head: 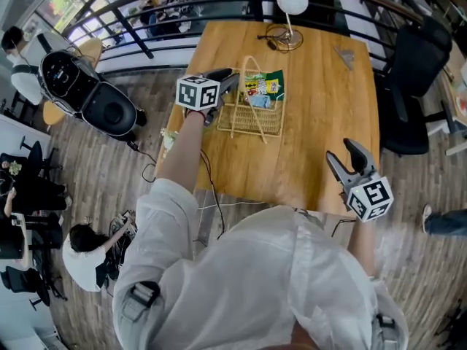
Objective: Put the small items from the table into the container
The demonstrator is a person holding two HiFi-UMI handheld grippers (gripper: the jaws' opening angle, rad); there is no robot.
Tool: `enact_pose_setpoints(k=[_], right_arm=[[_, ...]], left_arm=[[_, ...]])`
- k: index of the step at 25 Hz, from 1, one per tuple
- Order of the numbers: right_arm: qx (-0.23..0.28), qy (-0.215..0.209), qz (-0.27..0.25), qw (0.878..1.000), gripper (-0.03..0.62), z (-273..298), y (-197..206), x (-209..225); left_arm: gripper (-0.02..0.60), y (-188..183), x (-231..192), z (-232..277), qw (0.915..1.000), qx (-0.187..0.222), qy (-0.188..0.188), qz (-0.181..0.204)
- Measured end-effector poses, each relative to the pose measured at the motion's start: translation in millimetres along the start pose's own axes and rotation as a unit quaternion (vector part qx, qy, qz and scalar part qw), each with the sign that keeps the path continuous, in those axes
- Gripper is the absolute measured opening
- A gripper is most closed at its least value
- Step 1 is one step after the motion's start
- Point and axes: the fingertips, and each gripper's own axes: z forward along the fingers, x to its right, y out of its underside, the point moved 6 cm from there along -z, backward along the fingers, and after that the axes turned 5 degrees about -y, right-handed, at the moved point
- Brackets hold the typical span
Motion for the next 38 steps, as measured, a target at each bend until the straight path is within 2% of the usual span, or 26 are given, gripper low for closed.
enact_pose_setpoints(k=[9,16,24,29,35,38], right_arm=[[0.017,-0.038,-0.007,0.999,0.249,18,-14,-1],[0.039,-0.08,-0.015,0.996,0.249,35,-33,-13],[0.059,-0.124,-0.031,0.99,0.249,50,-48,-30],[0.09,-0.163,-0.045,0.982,0.249,53,-59,-47],[0.121,-0.228,-0.068,0.964,0.246,49,-62,-77],[0.128,-0.245,-0.079,0.958,0.229,44,-62,-88]], left_arm=[[0.132,-9,31,-56,0.9961,0.088,0.006,0.011],[0.132,-9,88,-115,0.9855,0.166,0.035,0.01],[0.132,11,136,-151,0.9759,0.214,0.043,0.009],[0.126,17,169,-174,0.9691,0.24,0.052,0.02],[0.101,27,201,-192,0.9622,0.262,0.067,0.031],[0.079,28,212,-200,0.958,0.274,0.077,0.034]])
